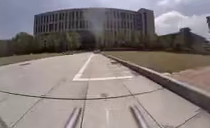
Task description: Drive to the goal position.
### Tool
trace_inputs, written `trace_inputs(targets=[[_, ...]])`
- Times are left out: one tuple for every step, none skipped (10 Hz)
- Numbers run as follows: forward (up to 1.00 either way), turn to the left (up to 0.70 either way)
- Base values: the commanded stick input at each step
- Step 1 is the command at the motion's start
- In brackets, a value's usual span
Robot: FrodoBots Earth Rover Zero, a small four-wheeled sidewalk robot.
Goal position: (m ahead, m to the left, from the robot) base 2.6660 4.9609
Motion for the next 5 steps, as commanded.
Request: trace_inputs(targets=[[0.70,0.03],[0.70,0.03],[0.70,0.03],[0.70,0.03],[0.70,0.03]])
